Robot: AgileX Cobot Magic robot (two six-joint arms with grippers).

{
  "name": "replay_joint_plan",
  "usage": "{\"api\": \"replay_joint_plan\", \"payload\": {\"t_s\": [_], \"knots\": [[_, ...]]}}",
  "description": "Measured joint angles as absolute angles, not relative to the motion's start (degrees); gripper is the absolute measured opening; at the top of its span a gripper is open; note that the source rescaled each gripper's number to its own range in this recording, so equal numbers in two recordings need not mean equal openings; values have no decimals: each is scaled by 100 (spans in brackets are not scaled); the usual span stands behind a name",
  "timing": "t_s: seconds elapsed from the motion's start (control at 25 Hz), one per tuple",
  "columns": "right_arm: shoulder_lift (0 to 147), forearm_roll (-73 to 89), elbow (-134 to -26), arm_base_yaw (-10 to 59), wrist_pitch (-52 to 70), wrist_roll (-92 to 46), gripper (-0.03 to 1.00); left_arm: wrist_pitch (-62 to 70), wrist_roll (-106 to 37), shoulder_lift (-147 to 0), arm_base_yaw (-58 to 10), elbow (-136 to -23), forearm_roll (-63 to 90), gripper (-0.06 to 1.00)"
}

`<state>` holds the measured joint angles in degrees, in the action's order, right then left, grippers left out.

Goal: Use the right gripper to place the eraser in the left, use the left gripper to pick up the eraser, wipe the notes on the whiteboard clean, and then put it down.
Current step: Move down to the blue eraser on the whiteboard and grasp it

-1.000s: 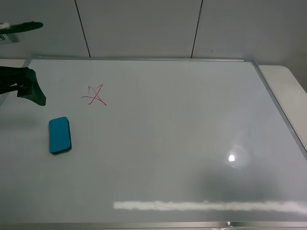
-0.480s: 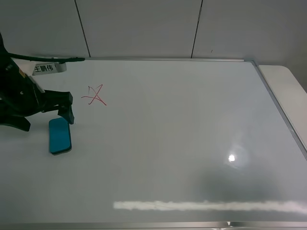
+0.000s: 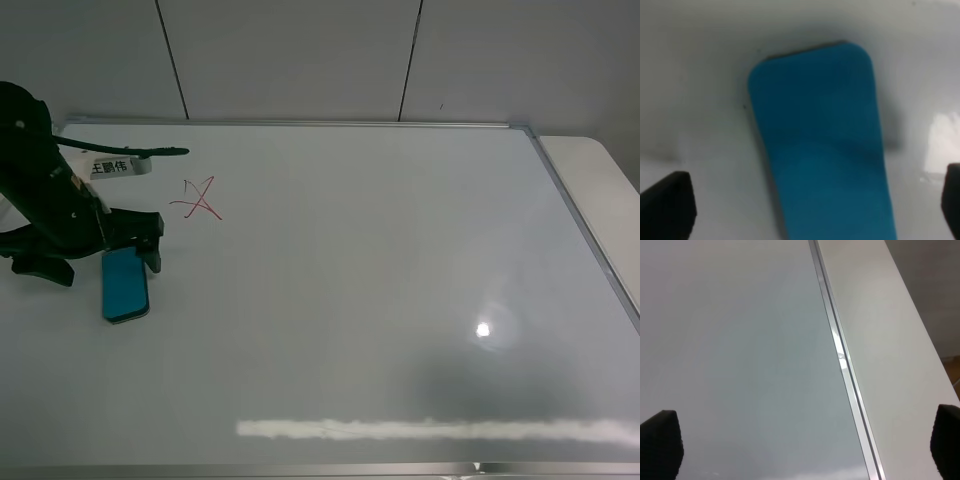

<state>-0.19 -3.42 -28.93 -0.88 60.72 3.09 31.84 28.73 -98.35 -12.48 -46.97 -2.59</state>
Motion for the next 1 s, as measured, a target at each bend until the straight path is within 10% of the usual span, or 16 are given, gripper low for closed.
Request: {"api": "replay_joint_plan", "payload": {"t_s": [0.84,1.0], "knots": [[-19,-342,-2893,-88,6072,309,100,2763,2890,-10172,-1107,-4693,-70,100],[-19,-342,-2893,-88,6072,309,100,2763,2890,-10172,-1107,-4693,0,73]]}}
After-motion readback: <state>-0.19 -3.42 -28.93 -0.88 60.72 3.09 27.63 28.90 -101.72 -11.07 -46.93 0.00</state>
